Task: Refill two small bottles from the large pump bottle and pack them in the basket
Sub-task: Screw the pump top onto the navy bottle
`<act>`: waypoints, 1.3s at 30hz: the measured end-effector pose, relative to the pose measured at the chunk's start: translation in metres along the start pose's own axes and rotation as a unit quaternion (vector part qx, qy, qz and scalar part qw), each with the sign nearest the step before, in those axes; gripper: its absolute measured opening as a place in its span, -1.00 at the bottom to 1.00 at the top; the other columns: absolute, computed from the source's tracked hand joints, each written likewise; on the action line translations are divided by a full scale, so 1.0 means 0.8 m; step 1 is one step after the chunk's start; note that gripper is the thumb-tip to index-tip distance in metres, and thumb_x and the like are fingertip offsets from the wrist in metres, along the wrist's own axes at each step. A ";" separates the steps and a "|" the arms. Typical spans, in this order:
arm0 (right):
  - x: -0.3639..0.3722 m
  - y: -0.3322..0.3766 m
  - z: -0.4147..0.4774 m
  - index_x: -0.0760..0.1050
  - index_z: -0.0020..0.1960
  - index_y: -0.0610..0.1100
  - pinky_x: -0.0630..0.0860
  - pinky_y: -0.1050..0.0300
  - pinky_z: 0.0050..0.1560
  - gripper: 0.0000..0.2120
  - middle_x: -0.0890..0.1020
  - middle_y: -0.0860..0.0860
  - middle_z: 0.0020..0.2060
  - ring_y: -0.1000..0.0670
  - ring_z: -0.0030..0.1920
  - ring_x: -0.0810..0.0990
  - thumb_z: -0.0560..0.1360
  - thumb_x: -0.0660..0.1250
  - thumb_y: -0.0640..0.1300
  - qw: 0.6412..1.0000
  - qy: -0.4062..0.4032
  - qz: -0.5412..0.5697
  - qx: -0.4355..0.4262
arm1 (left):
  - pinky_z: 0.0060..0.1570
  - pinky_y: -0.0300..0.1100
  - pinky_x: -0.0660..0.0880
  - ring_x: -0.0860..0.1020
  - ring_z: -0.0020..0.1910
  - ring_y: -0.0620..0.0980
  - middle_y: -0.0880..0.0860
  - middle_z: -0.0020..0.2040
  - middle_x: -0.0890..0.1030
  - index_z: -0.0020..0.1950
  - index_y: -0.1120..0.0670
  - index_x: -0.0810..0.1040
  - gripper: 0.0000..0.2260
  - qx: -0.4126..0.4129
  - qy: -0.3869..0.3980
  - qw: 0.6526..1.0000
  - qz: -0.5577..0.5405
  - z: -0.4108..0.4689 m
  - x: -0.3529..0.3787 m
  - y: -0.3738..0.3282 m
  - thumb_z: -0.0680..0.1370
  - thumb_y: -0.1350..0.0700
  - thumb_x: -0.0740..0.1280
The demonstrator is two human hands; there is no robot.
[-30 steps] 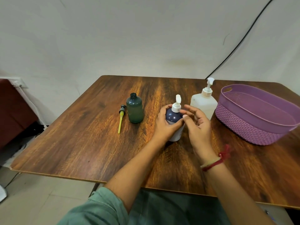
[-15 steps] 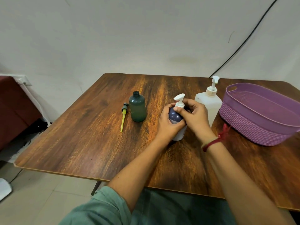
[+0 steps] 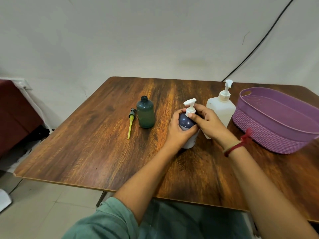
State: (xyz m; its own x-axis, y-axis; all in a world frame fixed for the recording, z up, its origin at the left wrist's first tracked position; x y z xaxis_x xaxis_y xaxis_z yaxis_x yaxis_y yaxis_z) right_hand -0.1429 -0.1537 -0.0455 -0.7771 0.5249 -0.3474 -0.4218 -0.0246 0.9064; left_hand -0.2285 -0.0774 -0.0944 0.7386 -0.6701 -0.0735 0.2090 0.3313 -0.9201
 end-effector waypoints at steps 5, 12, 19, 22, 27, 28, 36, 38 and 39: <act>0.017 -0.004 -0.009 0.47 0.30 -0.12 0.44 0.34 0.09 -0.68 0.60 0.03 0.09 0.09 0.12 0.54 0.55 0.29 -0.19 0.988 -0.143 -0.059 -0.019 | 0.18 -0.05 0.50 0.53 0.17 -0.08 0.00 0.19 0.53 0.26 -0.01 0.41 -0.46 0.000 -0.019 1.000 0.010 -0.001 0.002 0.006 0.31 -0.06 0.43; 0.033 0.012 -0.020 0.56 0.18 -0.10 0.49 -0.06 0.07 -0.75 0.62 -0.02 -0.14 -0.12 -0.01 0.56 0.52 0.30 -0.09 0.940 -0.278 -0.196 -0.038 | 0.16 0.06 0.49 0.53 0.15 -0.03 0.03 0.16 0.55 0.26 0.03 0.42 -0.48 -0.008 -0.038 0.999 0.027 0.000 0.005 0.010 0.34 -0.06 0.41; -0.002 0.024 0.004 0.52 0.01 -0.12 0.39 0.15 -0.20 -0.72 0.54 0.01 -0.21 0.02 -0.17 0.51 0.44 0.37 0.06 0.935 -0.120 -0.316 -0.105 | 0.02 -0.36 0.49 0.54 0.02 -0.30 -0.03 0.08 0.55 0.21 0.11 0.42 -0.40 -0.007 0.003 1.000 -0.011 0.000 -0.001 -0.003 0.24 -0.07 0.44; -0.007 0.036 0.017 0.56 -0.02 -0.05 0.37 0.15 -0.26 -0.69 0.58 0.01 -0.26 -0.01 -0.21 0.53 0.43 0.32 0.16 0.905 -0.079 -0.409 -0.091 | -0.05 -0.45 0.45 0.53 -0.03 -0.36 -0.05 0.06 0.54 0.21 0.13 0.42 -0.38 -0.009 0.012 1.000 -0.020 -0.001 -0.001 -0.007 0.22 -0.07 0.44; -0.005 0.038 0.023 0.32 -0.47 -0.03 0.18 0.19 -0.46 -0.60 0.41 0.06 -0.51 0.02 -0.40 0.41 0.45 0.28 0.13 0.891 -0.071 -0.447 -0.020 | 0.03 -0.38 0.48 0.54 0.03 -0.29 -0.07 0.09 0.54 0.24 0.06 0.40 -0.38 -0.013 0.019 1.000 -0.011 -0.002 -0.001 -0.005 0.24 -0.08 0.45; -0.003 0.039 0.022 0.32 -0.47 -0.04 0.18 0.18 -0.46 -0.60 0.41 0.05 -0.50 0.01 -0.39 0.41 0.45 0.27 0.13 0.888 -0.077 -0.452 -0.010 | 0.06 -0.32 0.50 0.54 0.05 -0.24 -0.04 0.11 0.54 0.25 0.06 0.40 -0.38 -0.014 0.018 1.000 -0.010 -0.003 0.000 -0.004 0.24 -0.08 0.45; 0.014 0.046 0.013 0.42 -0.33 -0.12 0.28 0.15 -0.30 -0.59 0.47 -0.03 -0.38 -0.05 -0.29 0.48 0.48 0.16 0.19 0.844 -0.164 -0.510 0.024 | 0.18 -0.01 0.50 0.54 0.16 -0.07 0.04 0.18 0.54 0.28 0.08 0.40 -0.39 -0.002 0.005 1.000 0.004 -0.003 0.002 0.005 0.28 -0.03 0.48; 0.015 0.041 0.015 0.45 -0.30 -0.12 0.31 0.15 -0.28 -0.56 0.50 -0.04 -0.35 -0.08 -0.23 0.55 0.48 0.13 0.23 0.836 -0.172 -0.521 0.020 | 0.19 -0.05 0.50 0.54 0.17 -0.07 0.05 0.19 0.53 0.29 0.09 0.39 -0.37 -0.003 0.007 1.000 -0.001 -0.002 0.001 0.005 0.28 -0.04 0.48; 0.013 0.040 0.015 0.47 -0.27 -0.12 0.32 0.15 -0.28 -0.54 0.52 -0.04 -0.33 -0.08 -0.20 0.57 0.48 0.12 0.25 0.839 -0.162 -0.518 0.022 | 0.19 -0.05 0.50 0.53 0.17 -0.07 0.05 0.20 0.53 0.29 0.09 0.39 -0.37 -0.008 0.010 1.000 -0.002 -0.002 0.001 0.006 0.28 -0.04 0.48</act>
State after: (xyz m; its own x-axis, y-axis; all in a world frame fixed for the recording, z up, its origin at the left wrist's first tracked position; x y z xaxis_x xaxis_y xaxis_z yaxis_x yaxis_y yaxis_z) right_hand -0.1587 -0.1390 -0.0174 0.1681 0.4492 -0.8774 -0.7699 0.6158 0.1677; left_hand -0.2280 -0.0780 -0.0994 0.7245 -0.6850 -0.0765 0.2019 0.3171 -0.9266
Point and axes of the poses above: each hand's wrist, its own z-axis towards the middle knuckle, its own x-axis out of the palm, y = z × x, the point moved 3 cm from there along z, towards the middle knuckle
